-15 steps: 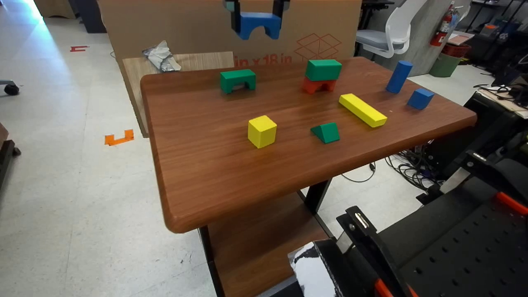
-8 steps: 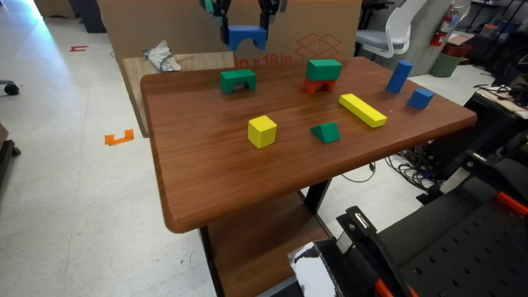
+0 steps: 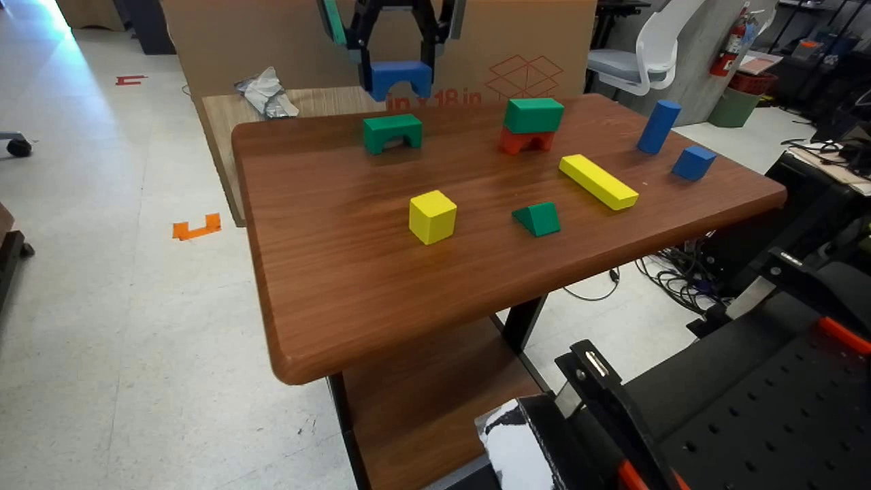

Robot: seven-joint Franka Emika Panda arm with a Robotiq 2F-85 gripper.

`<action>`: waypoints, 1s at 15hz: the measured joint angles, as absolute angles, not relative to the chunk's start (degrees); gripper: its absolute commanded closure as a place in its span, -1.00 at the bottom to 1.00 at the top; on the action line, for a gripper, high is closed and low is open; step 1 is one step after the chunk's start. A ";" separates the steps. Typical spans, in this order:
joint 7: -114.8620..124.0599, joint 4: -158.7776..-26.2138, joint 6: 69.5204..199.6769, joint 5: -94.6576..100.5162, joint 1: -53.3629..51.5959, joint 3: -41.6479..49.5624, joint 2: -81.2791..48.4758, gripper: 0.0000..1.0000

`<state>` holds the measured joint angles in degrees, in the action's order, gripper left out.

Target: Move the blue block from the right to the left

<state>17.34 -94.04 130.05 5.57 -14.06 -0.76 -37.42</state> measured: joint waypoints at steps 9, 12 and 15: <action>17.34 -89.90 126.84 5.57 -14.45 -0.58 -41.00 0.15; 17.34 -88.79 126.08 5.57 -14.51 -0.52 -42.01 0.15; 17.34 -87.73 124.77 5.57 -14.68 -0.51 -42.63 -0.41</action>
<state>17.34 -87.73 124.77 5.57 -14.68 -0.51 -42.63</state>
